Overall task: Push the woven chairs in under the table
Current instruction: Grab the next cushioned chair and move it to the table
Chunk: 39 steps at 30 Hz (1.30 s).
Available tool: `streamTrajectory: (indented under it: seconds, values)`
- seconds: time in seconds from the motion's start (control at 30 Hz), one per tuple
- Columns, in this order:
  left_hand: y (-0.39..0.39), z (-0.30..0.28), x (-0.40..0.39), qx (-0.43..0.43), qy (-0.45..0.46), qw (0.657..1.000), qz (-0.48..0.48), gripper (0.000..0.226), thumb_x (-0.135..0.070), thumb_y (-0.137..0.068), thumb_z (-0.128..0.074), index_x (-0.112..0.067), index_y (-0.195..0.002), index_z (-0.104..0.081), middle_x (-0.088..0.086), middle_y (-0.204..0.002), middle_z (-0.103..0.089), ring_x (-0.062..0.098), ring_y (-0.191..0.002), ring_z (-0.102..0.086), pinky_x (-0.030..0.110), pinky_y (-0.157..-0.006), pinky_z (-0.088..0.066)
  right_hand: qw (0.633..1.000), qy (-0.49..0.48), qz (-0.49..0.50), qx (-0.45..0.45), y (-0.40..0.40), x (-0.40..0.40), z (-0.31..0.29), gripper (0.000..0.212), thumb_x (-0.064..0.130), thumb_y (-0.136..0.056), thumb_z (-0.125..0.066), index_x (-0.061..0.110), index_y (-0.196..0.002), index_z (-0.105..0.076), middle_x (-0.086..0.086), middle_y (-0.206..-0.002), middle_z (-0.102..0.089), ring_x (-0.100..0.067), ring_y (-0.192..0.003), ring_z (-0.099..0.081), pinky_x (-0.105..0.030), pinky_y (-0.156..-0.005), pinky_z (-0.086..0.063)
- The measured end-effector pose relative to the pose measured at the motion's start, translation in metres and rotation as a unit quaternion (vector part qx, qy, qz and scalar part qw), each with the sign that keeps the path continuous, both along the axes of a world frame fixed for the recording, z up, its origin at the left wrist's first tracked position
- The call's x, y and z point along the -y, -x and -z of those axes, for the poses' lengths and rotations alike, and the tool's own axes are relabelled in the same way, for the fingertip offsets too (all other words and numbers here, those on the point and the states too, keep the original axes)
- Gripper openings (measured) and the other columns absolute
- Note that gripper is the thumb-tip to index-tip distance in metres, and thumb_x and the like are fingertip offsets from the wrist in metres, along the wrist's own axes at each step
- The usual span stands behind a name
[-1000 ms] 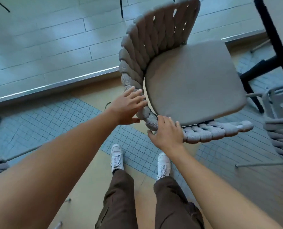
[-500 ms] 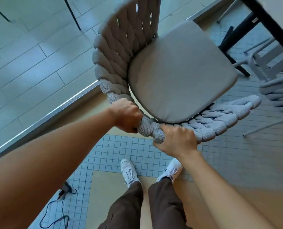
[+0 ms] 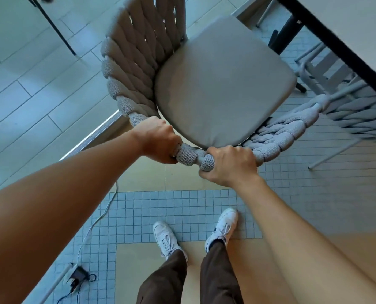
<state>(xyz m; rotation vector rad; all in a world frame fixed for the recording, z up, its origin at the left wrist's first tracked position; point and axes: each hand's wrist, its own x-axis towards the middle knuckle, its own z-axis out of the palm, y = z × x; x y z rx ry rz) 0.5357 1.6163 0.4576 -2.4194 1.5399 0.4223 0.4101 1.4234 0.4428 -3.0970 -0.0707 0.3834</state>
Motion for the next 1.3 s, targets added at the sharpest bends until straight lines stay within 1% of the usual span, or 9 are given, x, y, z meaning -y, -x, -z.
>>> streamTrajectory:
  seconds: [0.17,0.33,0.5,0.63,0.77,0.93,1.07,1.17,1.3]
  values:
    - [-0.022,0.004,0.016,0.005,0.009,1.000,-0.007,0.054,-0.071,-0.077,-0.041,-0.032,-0.102,-0.068,-0.009,-0.087,-0.071,0.021,-0.078,-0.070,0.030,-0.071,-0.057,1.000,0.000,0.002,0.005,-0.020,0.016,0.006,0.057,0.077,-0.060,-0.056,0.032,-0.092,-0.068,0.001,-0.075,-0.068,-0.030,-0.074,-0.069,-0.032,-0.060,-0.032]
    - [-0.037,0.011,0.028,0.034,0.028,0.999,-0.032,0.063,-0.077,-0.066,-0.034,-0.034,-0.095,-0.069,-0.010,-0.078,-0.070,0.021,-0.072,-0.070,0.028,-0.066,-0.055,1.000,-0.006,-0.012,0.017,-0.037,0.033,0.009,0.057,0.077,-0.060,-0.054,0.031,-0.091,-0.068,0.001,-0.076,-0.068,-0.030,-0.074,-0.068,-0.032,-0.061,-0.032]
    - [-0.044,0.006,0.041,0.040,0.028,0.998,-0.048,0.053,-0.077,-0.063,-0.047,-0.035,-0.086,-0.072,-0.011,-0.066,-0.067,0.021,-0.059,-0.066,0.027,-0.058,-0.053,1.000,-0.015,-0.025,0.009,-0.053,0.046,0.006,0.056,0.075,-0.061,-0.050,0.031,-0.091,-0.067,0.000,-0.076,-0.067,-0.030,-0.076,-0.067,-0.032,-0.062,-0.033]
    - [-0.040,0.000,0.045,0.001,0.039,0.998,-0.051,0.057,-0.076,-0.067,-0.050,-0.043,-0.110,-0.067,-0.014,-0.088,-0.073,0.018,-0.076,-0.070,0.031,-0.065,-0.058,0.999,-0.023,-0.043,-0.008,-0.056,0.055,0.003,0.053,0.072,-0.067,-0.053,0.029,-0.094,-0.066,-0.001,-0.080,-0.067,-0.031,-0.079,-0.067,-0.033,-0.064,-0.036]
    - [-0.015,-0.007,0.061,-0.024,0.089,0.996,-0.007,0.062,-0.072,-0.078,-0.057,-0.037,-0.129,-0.058,-0.012,-0.107,-0.072,0.018,-0.092,-0.070,0.035,-0.066,-0.059,0.996,-0.025,-0.085,-0.031,-0.053,0.071,-0.004,0.055,0.073,-0.074,-0.054,0.028,-0.102,-0.064,-0.003,-0.089,-0.069,-0.032,-0.085,-0.068,-0.036,-0.064,-0.036]
    - [0.022,0.000,0.101,-0.017,0.091,0.992,-0.087,0.058,-0.073,-0.077,-0.058,-0.031,-0.117,-0.060,-0.006,-0.097,-0.073,0.026,-0.082,-0.071,0.030,-0.061,-0.049,0.995,0.018,-0.097,0.008,-0.041,0.117,-0.010,0.064,0.085,-0.072,-0.052,0.024,-0.088,-0.064,-0.001,-0.083,-0.071,-0.030,-0.079,-0.066,-0.037,-0.069,-0.042]
    - [0.027,0.000,0.114,0.021,0.080,0.989,-0.126,0.047,-0.065,-0.081,-0.051,-0.027,-0.104,-0.067,-0.002,-0.084,-0.073,0.030,-0.073,-0.070,0.031,-0.063,-0.050,0.993,0.043,-0.108,-0.009,-0.048,0.134,-0.007,0.079,0.096,-0.064,-0.040,0.027,-0.089,-0.068,-0.001,-0.079,-0.070,-0.029,-0.076,-0.067,-0.037,-0.070,-0.046]
    - [0.024,0.002,0.114,0.037,0.075,0.990,-0.117,0.048,-0.065,-0.084,-0.048,-0.028,-0.107,-0.067,-0.002,-0.087,-0.074,0.030,-0.076,-0.071,0.031,-0.065,-0.054,0.992,0.034,-0.119,0.002,-0.052,0.137,-0.002,0.082,0.096,-0.062,-0.032,0.027,-0.085,-0.067,-0.002,-0.076,-0.068,-0.030,-0.072,-0.067,-0.035,-0.067,-0.048]
    - [0.022,0.003,0.115,0.029,0.086,0.990,-0.109,0.049,-0.065,-0.085,-0.046,-0.028,-0.111,-0.066,-0.004,-0.091,-0.074,0.028,-0.078,-0.072,0.033,-0.067,-0.057,0.991,0.030,-0.132,0.021,-0.052,0.141,0.004,0.078,0.094,-0.064,-0.033,0.026,-0.082,-0.066,-0.001,-0.073,-0.068,-0.029,-0.069,-0.066,-0.033,-0.063,-0.042]
